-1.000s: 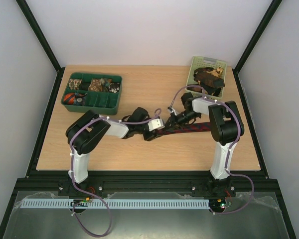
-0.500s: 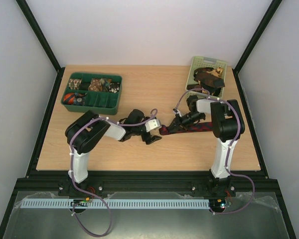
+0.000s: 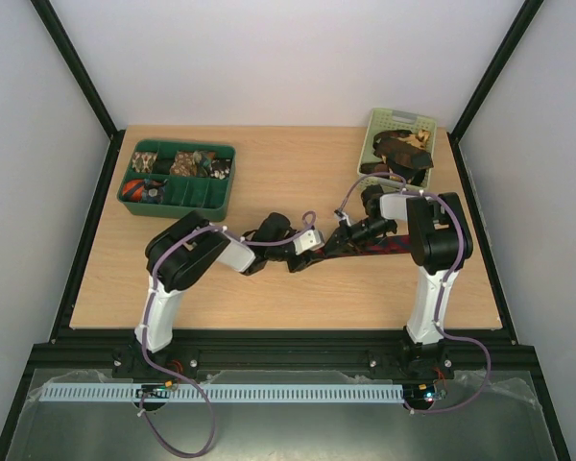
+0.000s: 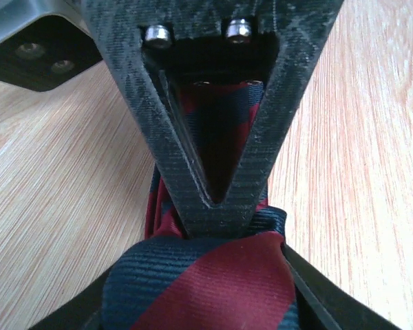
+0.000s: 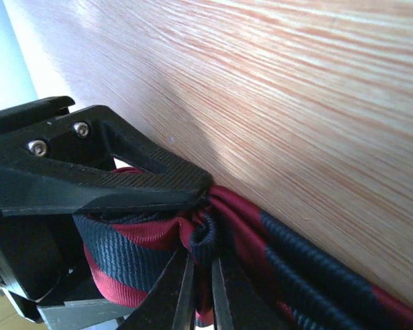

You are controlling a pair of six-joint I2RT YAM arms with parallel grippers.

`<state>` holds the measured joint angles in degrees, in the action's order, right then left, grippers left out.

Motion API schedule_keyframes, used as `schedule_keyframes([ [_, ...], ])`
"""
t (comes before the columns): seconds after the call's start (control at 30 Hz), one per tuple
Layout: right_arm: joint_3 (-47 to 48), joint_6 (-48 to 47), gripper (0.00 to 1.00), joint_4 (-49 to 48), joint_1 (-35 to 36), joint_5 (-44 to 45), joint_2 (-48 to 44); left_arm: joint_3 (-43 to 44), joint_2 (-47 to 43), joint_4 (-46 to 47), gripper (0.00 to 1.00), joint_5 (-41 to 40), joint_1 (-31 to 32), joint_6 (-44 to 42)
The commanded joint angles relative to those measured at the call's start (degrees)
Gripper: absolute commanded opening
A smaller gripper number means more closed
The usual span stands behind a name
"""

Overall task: Roll the ties
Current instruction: Roll the tie at the center of the board.

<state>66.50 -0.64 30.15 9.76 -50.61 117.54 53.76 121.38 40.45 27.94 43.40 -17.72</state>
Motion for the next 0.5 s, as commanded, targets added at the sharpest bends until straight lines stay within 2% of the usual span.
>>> schedule_keyframes([
  [0.0, -2.8, 0.5, 0.11, 0.0, 0.6, 5.9, 0.7, -1.5, 1.5, -10.9, 0.41, -3.4, 0.0, -2.4],
  [0.1, -2.5, -0.6, 0.27, 2.0, 0.6, 5.1, -1.3, -3.8, -1.2, -15.5, 0.36, -4.9, -0.5, -5.0],
  [0.27, -2.1, -2.8, 0.49, 6.0, 0.6, 4.4, -5.4, -6.2, -4.7, -22.8, 0.36, -6.6, -1.6, -8.6],
  [0.37, -2.0, -1.5, 0.56, 6.3, 1.4, 2.1, -6.6, -5.2, -5.0, -27.1, 0.36, -7.2, -1.6, -9.2],
  [0.47, -1.4, 0.8, 0.54, 5.1, 3.1, 0.2, -6.6, -3.9, -4.9, -29.3, 0.36, -7.6, -1.4, -8.1],
])
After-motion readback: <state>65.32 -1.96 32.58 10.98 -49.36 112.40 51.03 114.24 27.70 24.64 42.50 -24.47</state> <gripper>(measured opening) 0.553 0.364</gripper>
